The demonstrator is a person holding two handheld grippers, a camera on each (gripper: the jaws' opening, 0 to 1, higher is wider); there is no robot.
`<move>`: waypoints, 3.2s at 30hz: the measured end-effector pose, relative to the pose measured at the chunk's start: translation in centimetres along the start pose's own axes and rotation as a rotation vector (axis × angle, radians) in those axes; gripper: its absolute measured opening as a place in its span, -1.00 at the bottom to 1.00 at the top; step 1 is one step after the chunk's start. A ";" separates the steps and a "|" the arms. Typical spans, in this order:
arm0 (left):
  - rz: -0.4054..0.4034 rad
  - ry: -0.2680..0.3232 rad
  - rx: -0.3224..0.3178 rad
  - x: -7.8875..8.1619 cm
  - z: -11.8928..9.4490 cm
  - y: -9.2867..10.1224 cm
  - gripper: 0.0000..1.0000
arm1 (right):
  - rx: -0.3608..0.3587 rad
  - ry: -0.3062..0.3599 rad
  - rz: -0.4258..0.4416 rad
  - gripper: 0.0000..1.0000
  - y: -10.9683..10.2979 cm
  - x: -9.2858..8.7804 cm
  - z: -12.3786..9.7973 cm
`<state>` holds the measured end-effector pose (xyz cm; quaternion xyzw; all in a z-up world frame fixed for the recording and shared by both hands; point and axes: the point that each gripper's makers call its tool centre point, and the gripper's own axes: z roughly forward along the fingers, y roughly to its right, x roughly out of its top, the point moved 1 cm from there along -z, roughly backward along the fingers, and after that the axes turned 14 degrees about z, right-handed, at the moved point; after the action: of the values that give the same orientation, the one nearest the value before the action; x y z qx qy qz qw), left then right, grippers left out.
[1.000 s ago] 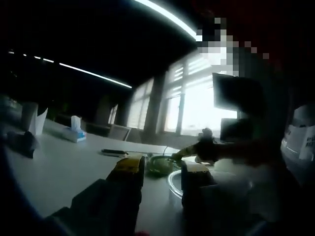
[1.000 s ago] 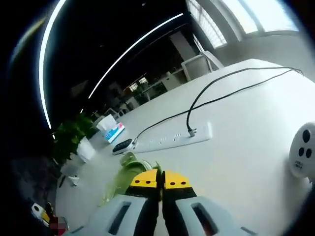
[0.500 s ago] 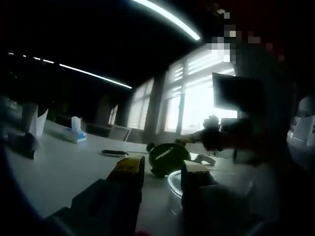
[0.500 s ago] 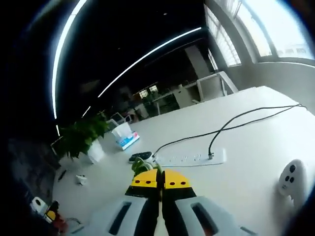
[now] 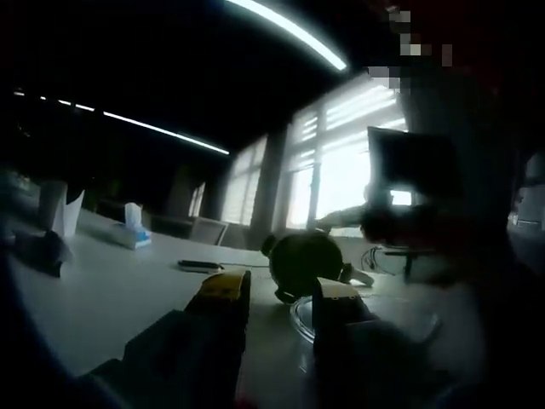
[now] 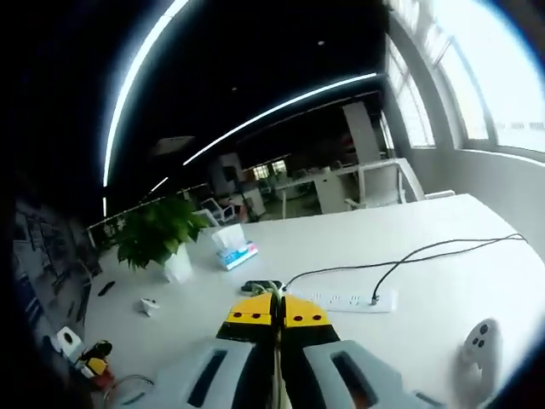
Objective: Pick up the tomato from the tabletop place it into the food storage container close the lid and lock the latches
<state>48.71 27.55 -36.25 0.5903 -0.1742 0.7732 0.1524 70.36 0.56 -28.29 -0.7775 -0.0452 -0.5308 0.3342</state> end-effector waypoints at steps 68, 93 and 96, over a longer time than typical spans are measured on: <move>-0.033 0.065 0.201 1.8 -2.6 -4.7 -0.44 | 0.223 0.230 -1.169 -1.00 -26.4 -12.8 -12.8; 0.028 -0.082 -0.332 2.4 -7.5 3.5 -0.02 | 0.282 0.211 -1.344 -1.00 -27.0 -12.3 -12.7; 0.013 -0.088 -0.360 2.6 -8.0 3.4 -0.02 | 0.308 0.205 -1.385 -1.00 -26.7 -13.3 -12.7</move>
<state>39.67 28.20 -35.96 0.5858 -0.3200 0.7039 0.2428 43.10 17.76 -24.38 -0.4605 -0.5711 -0.6789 0.0289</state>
